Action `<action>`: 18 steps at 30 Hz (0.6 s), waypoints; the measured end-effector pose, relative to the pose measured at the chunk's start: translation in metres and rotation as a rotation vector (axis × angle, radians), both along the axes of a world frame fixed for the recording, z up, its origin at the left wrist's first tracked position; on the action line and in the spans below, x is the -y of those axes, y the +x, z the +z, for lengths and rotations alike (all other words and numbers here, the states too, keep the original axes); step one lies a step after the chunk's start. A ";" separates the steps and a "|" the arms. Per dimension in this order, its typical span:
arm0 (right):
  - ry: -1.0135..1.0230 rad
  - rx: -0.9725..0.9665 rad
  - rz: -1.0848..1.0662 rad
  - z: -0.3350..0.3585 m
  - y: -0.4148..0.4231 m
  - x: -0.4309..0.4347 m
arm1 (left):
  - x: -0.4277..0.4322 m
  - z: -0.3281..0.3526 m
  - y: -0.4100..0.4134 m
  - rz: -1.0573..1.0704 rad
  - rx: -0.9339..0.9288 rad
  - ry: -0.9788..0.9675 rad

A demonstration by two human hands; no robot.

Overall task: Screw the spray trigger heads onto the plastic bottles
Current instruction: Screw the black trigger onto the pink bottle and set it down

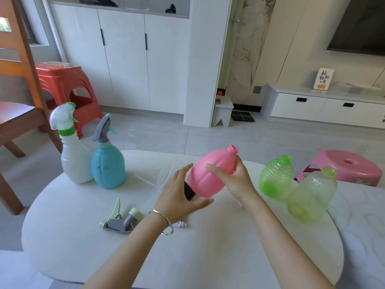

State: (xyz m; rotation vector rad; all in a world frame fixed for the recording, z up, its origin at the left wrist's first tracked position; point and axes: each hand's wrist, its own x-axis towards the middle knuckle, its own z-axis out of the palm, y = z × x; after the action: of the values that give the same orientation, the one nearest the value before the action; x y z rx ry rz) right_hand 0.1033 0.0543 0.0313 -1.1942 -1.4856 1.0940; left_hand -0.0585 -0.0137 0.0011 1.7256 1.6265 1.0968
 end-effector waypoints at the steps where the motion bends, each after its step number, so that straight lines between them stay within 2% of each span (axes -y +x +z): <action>1: -0.007 -0.020 0.062 0.006 -0.010 0.006 | 0.001 0.003 -0.002 0.012 0.011 0.038; 4: -0.067 -0.065 0.219 0.015 -0.032 0.018 | 0.004 0.014 -0.015 0.102 0.116 0.143; 7: -0.133 -0.065 0.397 0.012 -0.039 0.019 | 0.009 0.021 -0.042 0.129 0.140 0.145; 9: -0.158 -0.030 0.415 0.003 -0.036 0.016 | 0.013 0.023 -0.065 0.178 0.156 0.138; 12: -0.091 0.204 0.316 -0.024 -0.033 0.008 | 0.022 0.023 -0.096 0.251 0.182 0.144; 15: 0.004 0.452 0.348 -0.053 -0.037 0.004 | 0.031 0.021 -0.111 0.262 0.161 0.129; 18: 0.019 0.573 0.361 -0.065 -0.046 0.004 | 0.036 0.017 -0.120 0.241 0.162 0.122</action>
State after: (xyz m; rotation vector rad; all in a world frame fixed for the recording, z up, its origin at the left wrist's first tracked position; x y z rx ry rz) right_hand 0.0576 0.0508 -0.0342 -1.3249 -2.2135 1.0059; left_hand -0.1787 -0.0499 0.0176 1.4961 1.7267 1.4380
